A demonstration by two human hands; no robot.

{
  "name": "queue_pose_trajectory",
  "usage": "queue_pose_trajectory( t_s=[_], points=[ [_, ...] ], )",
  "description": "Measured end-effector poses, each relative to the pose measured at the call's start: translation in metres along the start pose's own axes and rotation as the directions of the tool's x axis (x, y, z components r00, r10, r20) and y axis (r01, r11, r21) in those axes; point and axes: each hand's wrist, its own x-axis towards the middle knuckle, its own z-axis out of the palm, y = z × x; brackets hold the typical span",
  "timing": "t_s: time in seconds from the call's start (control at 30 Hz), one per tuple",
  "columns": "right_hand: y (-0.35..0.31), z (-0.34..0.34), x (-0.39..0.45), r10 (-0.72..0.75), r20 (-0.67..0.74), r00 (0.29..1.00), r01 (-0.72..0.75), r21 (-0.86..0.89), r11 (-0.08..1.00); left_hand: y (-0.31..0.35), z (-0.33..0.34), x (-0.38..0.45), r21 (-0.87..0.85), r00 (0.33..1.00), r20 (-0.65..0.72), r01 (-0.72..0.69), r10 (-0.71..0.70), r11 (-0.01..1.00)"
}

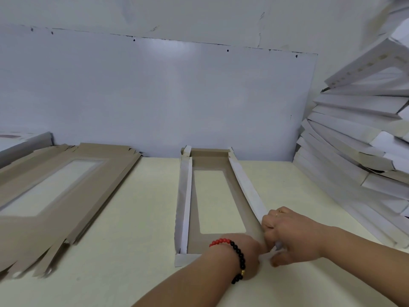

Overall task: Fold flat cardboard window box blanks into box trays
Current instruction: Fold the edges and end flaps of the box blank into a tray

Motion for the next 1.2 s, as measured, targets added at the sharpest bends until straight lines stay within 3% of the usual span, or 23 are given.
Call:
queue_pose_trajectory(
  t_s=[0.27, 0.43, 0.6, 0.73, 0.93, 1.07, 1.2],
  points=[
    [0.003, -0.001, -0.003, 0.075, 0.027, 0.997, -0.077, 0.095, 0.992, -0.003, 0.004, -0.002, -0.004, 0.999, -0.037, -0.011, 0.011, 1.000],
    [0.002, -0.003, -0.007, 0.039, 0.026, 0.999, -0.042, 0.108, 0.993, -0.005, 0.008, 0.001, 0.009, 0.999, -0.048, -0.026, 0.026, 1.000],
    [-0.007, -0.002, -0.007, -0.001, 0.040, 0.999, 0.000, 0.030, 1.000, -0.003, 0.009, 0.002, 0.078, 0.998, -0.063, -0.018, 0.023, 0.997],
    [-0.023, 0.004, -0.007, 0.046, 0.008, 0.999, -0.046, -0.043, 0.998, -0.001, 0.015, -0.001, 0.103, 0.988, -0.151, 0.026, -0.011, 0.994],
    [-0.032, 0.003, -0.005, 0.130, -0.027, 0.991, -0.126, 0.115, 0.985, -0.010, 0.018, -0.029, 0.044, 0.947, -0.319, 0.053, -0.036, 0.998],
    [-0.037, -0.004, 0.003, 0.191, 0.026, 0.981, -0.192, 0.228, 0.954, -0.048, 0.020, -0.059, 0.201, 0.955, -0.292, 0.111, -0.048, 0.973],
    [-0.063, -0.006, 0.032, 0.123, 0.010, 0.992, -0.122, 0.229, 0.966, -0.071, 0.016, -0.073, 0.218, 0.963, -0.264, 0.107, -0.047, 0.970]
  ],
)
